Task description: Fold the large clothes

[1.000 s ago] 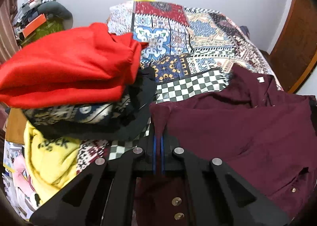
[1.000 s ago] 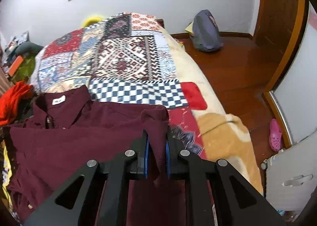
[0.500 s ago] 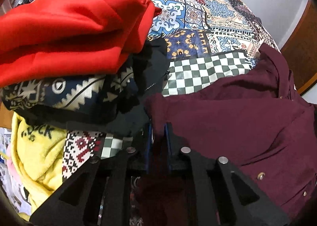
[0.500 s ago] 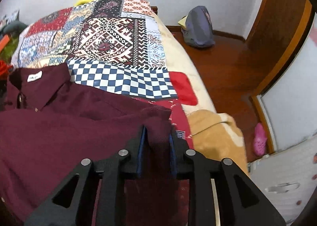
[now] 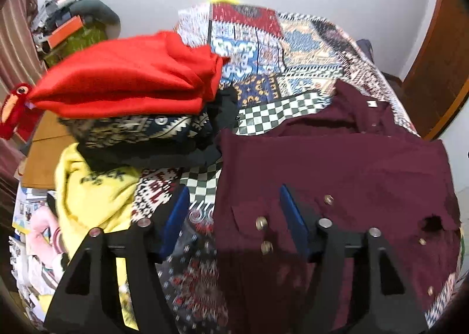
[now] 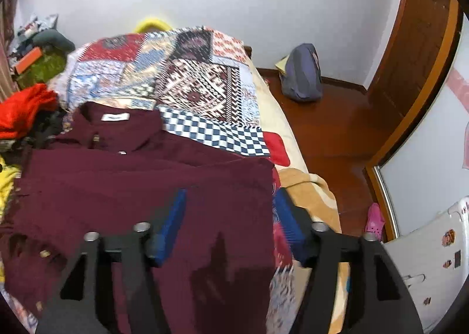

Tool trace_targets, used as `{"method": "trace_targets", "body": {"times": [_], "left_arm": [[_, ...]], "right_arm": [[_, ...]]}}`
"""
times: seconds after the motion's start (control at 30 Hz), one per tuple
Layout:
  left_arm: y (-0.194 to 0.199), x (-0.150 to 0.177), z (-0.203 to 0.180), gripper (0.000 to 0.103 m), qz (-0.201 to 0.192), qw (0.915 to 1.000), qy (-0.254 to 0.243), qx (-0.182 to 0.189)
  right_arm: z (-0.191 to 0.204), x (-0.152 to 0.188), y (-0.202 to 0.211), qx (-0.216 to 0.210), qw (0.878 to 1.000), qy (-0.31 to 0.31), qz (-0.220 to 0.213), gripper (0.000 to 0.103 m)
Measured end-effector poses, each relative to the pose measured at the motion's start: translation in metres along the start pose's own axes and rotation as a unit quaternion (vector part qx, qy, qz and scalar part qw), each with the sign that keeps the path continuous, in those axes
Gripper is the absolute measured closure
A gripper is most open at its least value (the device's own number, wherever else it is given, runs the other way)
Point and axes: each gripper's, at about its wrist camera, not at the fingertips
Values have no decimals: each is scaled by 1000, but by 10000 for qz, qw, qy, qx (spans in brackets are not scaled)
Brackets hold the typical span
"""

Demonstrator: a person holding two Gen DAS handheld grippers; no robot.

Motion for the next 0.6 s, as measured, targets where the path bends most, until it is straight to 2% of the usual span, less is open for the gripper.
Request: {"method": "trace_targets", "body": {"times": [0.07, 0.27, 0.37, 0.6], "left_arm": [[19, 9, 2, 38, -68, 10000, -58, 31], [52, 45, -1, 28, 43, 9996, -73, 270], [54, 70, -3, 20, 253, 9990, -12, 375], [44, 132, -6, 19, 806, 9939, 352, 665]], "right_arm": [[1, 8, 18, -118, 9999, -68, -85, 28], [5, 35, 41, -347, 9993, -102, 29, 28], [8, 56, 44, -349, 9993, -34, 148, 28], [5, 108, 34, -372, 9965, -303, 679, 28]]}}
Point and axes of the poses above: each gripper's, at about its wrist camera, not at the fingertips, and y roughly against the way its jaws point, z to its left, x to its underside, and after that the axes turned 3 degrees about x, right-handed
